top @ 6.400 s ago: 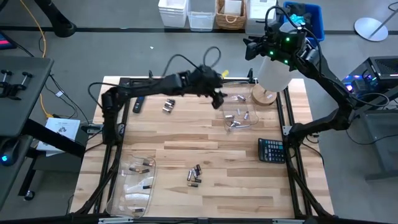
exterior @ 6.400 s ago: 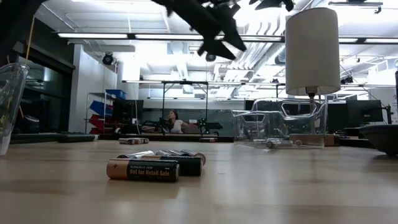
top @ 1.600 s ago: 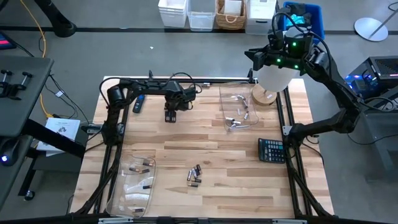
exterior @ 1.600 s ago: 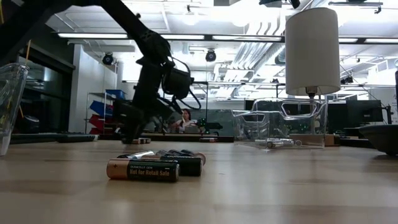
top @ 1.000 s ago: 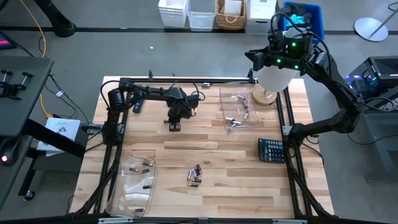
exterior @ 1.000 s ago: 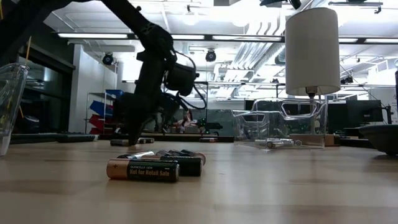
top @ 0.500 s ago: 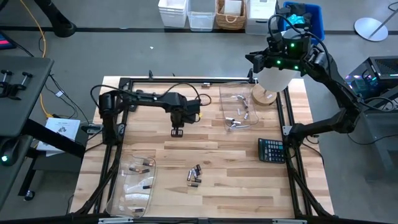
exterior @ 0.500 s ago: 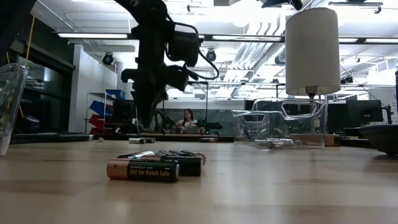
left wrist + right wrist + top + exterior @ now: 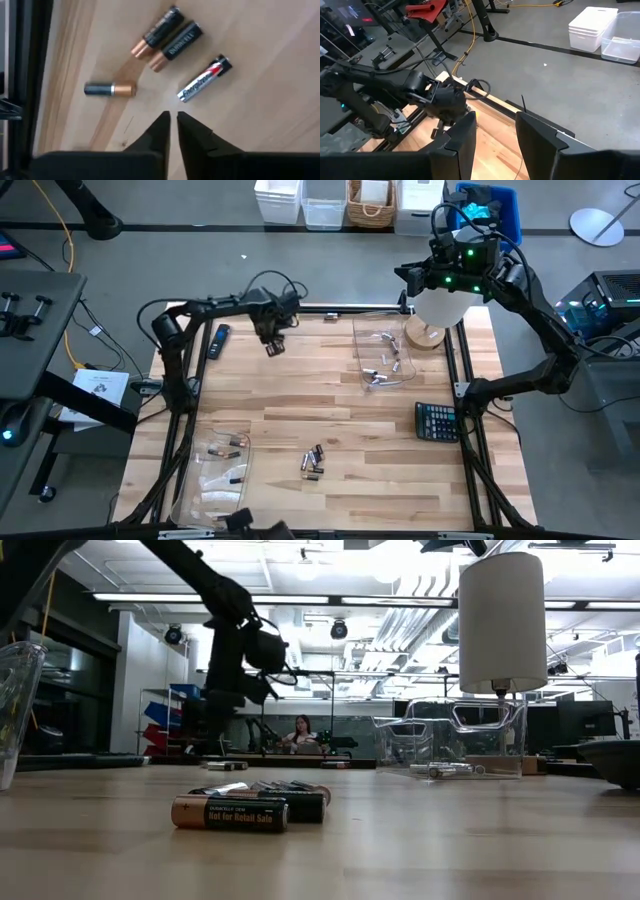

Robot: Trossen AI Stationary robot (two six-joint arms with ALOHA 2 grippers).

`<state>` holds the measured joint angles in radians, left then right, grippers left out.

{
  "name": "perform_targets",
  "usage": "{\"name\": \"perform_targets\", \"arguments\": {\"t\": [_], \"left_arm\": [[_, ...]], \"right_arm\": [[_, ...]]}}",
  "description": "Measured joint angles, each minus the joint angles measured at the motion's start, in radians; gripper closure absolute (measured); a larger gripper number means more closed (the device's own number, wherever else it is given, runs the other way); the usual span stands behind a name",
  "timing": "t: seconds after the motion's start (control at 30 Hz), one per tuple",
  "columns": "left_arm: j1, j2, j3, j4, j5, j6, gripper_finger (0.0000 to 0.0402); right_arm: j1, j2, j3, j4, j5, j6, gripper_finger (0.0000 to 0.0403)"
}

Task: Sort batteries
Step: Put the silver battery into the right transparent bin

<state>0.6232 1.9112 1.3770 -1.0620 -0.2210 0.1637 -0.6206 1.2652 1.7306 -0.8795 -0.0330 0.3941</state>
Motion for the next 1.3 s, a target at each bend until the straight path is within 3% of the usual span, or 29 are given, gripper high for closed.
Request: {"name": "perform_targets", "arguments": {"t": [0.37,0.6,0.83,0.93,1.07,1.3], "left_arm": [[-0.023,0.038,0.001,0.025,0.032,0.254,0.0221],[-0.027,0.122,0.0,0.02,0.031,0.266,0.019],[-0.029,0.139,-0.001,0.039,0.038,0.345,0.0214],[-0.031,0.138,-0.001,0.042,0.039,0.372,0.0265],[-0.035,0.137,0.0,0.032,0.062,0.368,0.0372],[-0.055,0.127,-0.002,-0.04,0.105,0.297,0.0378]], "right_arm": [[0.0,0.023,0.0,0.005,0.012,0.009,0.0269],[0.0,0.061,0.0,0.008,0.012,0.017,0.0269],[0.0,0.071,0.0,0.008,0.003,0.017,0.0269],[0.0,0.067,0.0,0.008,-0.003,0.017,0.0269],[0.0,0.058,0.0,0.007,-0.009,0.017,0.0269],[0.0,0.038,0.0,0.008,-0.013,0.006,0.0269]]}}
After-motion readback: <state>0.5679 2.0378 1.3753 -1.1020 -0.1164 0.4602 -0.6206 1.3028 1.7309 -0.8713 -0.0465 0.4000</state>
